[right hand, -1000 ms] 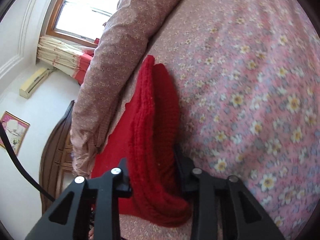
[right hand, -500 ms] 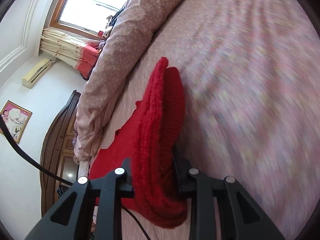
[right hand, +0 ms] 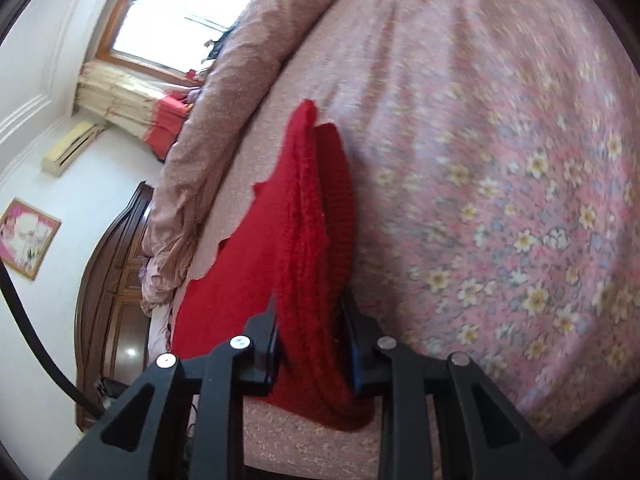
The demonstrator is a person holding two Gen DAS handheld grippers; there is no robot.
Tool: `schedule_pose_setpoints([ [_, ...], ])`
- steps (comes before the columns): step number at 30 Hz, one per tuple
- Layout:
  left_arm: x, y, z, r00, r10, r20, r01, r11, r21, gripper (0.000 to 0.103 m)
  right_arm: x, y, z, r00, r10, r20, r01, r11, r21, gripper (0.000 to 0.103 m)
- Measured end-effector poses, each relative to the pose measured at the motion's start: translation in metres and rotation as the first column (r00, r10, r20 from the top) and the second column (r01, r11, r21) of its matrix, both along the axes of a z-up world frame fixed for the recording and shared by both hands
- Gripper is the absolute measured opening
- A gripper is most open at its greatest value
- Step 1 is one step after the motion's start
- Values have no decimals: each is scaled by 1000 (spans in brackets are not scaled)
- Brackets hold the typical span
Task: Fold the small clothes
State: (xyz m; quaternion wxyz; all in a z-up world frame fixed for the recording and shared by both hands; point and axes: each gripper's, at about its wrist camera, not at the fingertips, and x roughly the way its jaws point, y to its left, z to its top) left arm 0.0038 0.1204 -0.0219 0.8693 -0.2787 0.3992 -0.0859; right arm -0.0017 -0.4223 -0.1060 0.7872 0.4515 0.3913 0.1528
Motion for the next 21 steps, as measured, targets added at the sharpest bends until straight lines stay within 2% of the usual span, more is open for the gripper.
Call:
schedule_pose_setpoints([
  [2,10,-4,-1,1000,-4,4,4,1000,22,11,4,-3,-4,1000,-9,-10,9,1000,22,28],
  [3,12,-5,-2,1000,-12,1,12,1000,17,16,5,-3,-3,1000,-10,-4,10,1000,16,35],
  [4,15,-7,-2,1000,-27,-1,27,1000,11,23,5,-2,-3,1000,-9,-5,9,1000,4,37],
  [6,20,-11,-3,998,-55,-8,55,998,33,29,7,0,-4,1000,-14,-12,14,1000,-3,44],
  [9,34,-16,2,996,-86,4,85,991,103,30,12,2,0,1000,-9,-17,8,1000,-15,47],
  [12,59,-21,14,991,-126,35,119,981,154,36,16,2,23,999,2,54,5,991,-131,47],
  [16,104,-24,10,988,-151,-21,153,967,204,39,41,11,58,981,104,163,-55,959,-279,47],
  [17,114,-24,6,987,-155,-41,161,965,208,39,55,14,61,976,141,169,-80,943,-323,47],
  [19,132,-23,0,984,-167,-64,177,964,201,39,82,19,56,980,158,121,-101,919,-380,47],
  [21,140,-20,-1,987,-154,-54,161,967,199,39,102,17,48,985,154,79,-113,918,-381,46],
])
